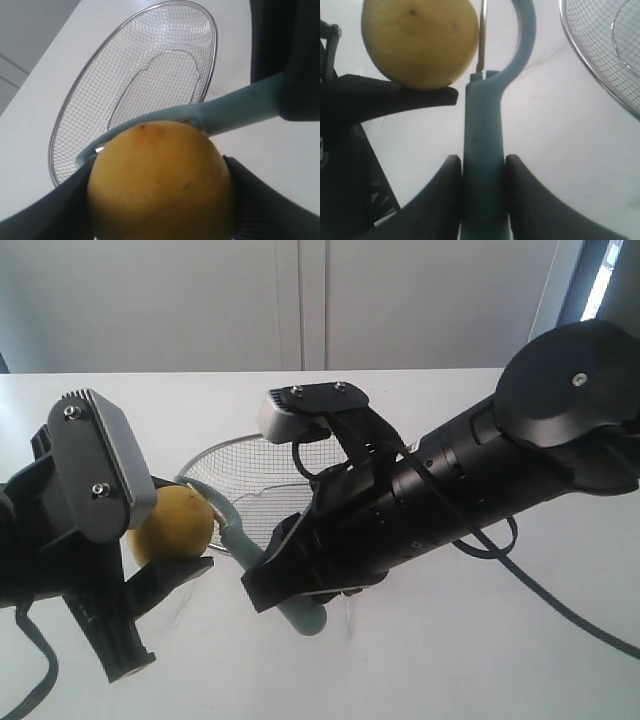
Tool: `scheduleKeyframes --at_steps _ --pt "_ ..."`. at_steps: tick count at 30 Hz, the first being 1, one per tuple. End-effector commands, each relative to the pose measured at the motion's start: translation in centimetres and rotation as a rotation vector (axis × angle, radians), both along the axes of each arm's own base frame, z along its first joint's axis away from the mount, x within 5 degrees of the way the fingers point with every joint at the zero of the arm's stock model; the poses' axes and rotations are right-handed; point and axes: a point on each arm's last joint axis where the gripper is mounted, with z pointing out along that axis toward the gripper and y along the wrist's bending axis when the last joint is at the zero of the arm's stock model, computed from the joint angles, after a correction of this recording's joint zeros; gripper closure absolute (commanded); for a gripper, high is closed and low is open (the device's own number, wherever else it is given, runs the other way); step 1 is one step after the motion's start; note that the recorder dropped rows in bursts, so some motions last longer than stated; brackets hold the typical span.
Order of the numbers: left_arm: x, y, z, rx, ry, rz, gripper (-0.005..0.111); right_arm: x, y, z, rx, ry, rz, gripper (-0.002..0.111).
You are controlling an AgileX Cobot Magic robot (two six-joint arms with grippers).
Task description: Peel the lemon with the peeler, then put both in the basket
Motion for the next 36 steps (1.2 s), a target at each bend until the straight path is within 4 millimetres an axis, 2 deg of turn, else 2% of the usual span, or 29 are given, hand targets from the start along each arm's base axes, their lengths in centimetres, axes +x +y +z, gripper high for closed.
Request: scheduleKeyframes --at_steps 1,9,16,21,23,29,36 --pt "-0.1 0.0 0.1 -0.02 0.004 0.004 0.107 0.0 -0.4 0.8 0.014 -0.043 -0.008 0.108" --pt "-0.1 0.0 0.1 -0.02 0.004 0.004 0.107 0.4 -1.9 2.4 0.049 -0.08 -0.064 0.108" --pt "-0.1 0.0 0.1 -0.02 0.004 0.004 0.107 -1.2 -3.1 5.4 0.117 -0.163 -0.06 0.108" --pt "-0.1 0.0 0.1 -0.02 0.004 0.004 0.107 -3.9 -6.1 9.6 0.14 -0.419 -0.066 0.108" --pt "-0.1 0.0 0.1 -0.02 0.004 0.004 0.107 -4.3 -7.3 10.3 0.09 -0.509 -0.099 0.108" --pt "-0.1 0.0 0.0 -0.017 0.007 0.005 0.107 -3.0 -9.0 9.4 -0.149 -0.625 -0.18 0.108" --pt "-0.1 0.0 0.0 -0.012 0.002 0.001 0.107 -2.7 -9.1 9.6 -0.148 -0.692 -0.189 0.108"
